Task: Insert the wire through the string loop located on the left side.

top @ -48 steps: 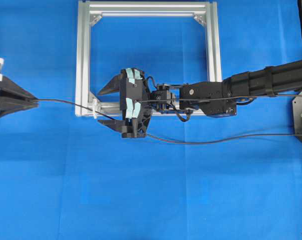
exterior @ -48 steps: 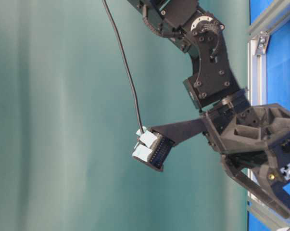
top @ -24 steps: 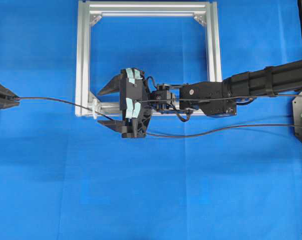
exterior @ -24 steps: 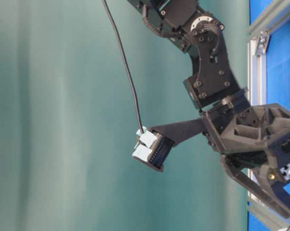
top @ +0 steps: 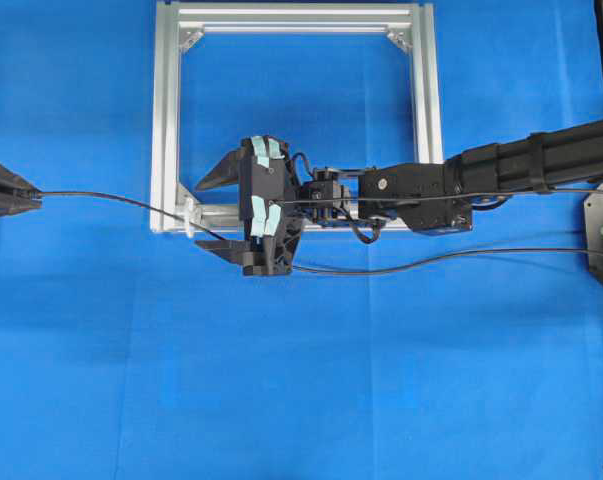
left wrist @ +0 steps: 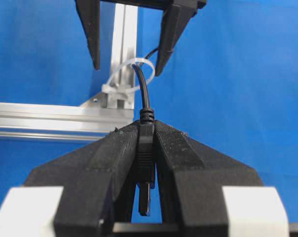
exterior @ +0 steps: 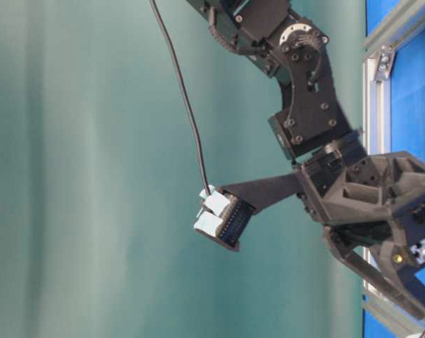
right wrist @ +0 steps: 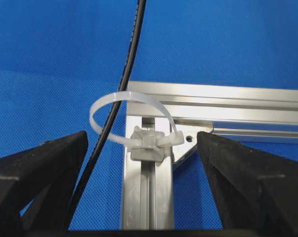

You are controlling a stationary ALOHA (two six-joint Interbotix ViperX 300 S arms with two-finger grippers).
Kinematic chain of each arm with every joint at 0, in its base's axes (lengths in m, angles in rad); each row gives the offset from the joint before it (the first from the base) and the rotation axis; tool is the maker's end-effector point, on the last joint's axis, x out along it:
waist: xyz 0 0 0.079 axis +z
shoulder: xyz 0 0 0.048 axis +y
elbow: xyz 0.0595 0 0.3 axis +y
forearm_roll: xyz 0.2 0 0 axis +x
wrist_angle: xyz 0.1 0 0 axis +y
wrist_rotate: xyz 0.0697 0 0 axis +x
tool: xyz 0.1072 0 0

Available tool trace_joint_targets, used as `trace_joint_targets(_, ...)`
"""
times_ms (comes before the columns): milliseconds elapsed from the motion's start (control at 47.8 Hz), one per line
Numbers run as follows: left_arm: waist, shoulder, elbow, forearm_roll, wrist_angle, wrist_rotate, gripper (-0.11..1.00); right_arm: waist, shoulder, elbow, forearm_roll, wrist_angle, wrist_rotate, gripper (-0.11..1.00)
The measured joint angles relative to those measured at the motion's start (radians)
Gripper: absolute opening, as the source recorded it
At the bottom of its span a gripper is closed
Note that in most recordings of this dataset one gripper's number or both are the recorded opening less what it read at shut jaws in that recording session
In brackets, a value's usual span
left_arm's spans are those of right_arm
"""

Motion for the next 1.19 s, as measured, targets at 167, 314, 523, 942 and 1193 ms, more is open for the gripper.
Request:
trace_joint_targets(167,0.000,0.000,0.000,0.000,-0.006,0.000,0.06,0.000,0.000,0.000,0.000,0.000,0.000,0.95)
trace_joint_targets(314,0.000,0.000,0.002,0.002,-0.014,-0.003,0.12,0.000,0.000,0.000,0.002,0.000,0.000,0.95)
trace_joint_targets(523,0.002,0.000,0.000,0.002,-0.021,-0.012,0.73,0.000,0.000,-0.002,0.000,0.000,0.000,0.95)
trace_joint_targets(942,0.000,0.000,0.000,0.002,-0.021,-0.012,0.83,0.000,0.000,-0.002,0.002,0.000,0.002,0.95)
trace_joint_targets(1193,0.000,0.000,0.002,0.000,-0.021,-0.011,0.82,0.000,-0.058,0.006,0.000,0.020,0.002,0.95)
